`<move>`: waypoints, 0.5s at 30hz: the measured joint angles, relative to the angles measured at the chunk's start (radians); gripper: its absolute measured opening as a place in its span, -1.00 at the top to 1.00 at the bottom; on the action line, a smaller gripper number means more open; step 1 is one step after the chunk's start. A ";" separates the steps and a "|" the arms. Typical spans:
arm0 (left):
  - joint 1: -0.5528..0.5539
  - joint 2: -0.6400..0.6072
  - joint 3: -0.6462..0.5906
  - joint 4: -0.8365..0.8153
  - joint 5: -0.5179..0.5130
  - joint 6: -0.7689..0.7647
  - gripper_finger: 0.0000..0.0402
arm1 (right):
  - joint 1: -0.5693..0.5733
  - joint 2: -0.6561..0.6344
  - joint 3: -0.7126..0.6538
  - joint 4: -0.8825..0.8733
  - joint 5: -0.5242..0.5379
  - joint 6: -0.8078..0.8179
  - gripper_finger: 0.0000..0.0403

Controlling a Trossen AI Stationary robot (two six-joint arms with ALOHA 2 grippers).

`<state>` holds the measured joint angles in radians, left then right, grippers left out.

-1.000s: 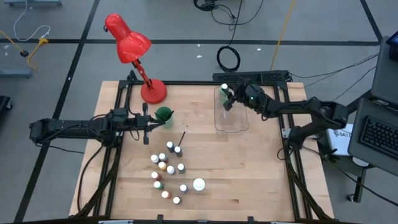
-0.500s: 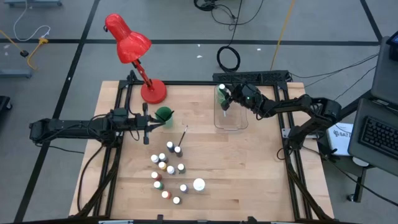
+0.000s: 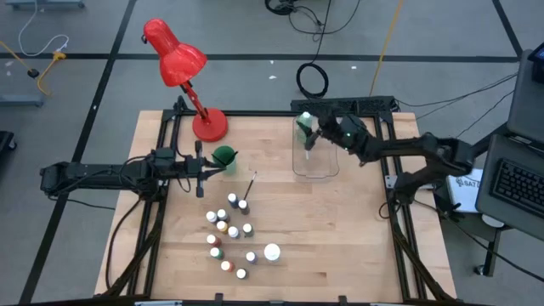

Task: Pick & Place Paint Supplies
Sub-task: Put the large white paint bottle into the transparent bin

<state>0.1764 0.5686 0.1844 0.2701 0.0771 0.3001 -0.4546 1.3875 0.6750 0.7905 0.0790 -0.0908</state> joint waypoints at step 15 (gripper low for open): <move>0.000 0.000 0.000 -0.002 0.000 0.001 0.88 | 0.542 -0.062 0.001 -0.083 -0.378 -0.004 -0.36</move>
<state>0.1764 0.5684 0.1844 0.2680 0.0769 0.3012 0.0872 1.3257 0.6758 0.7075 -0.2986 -0.0951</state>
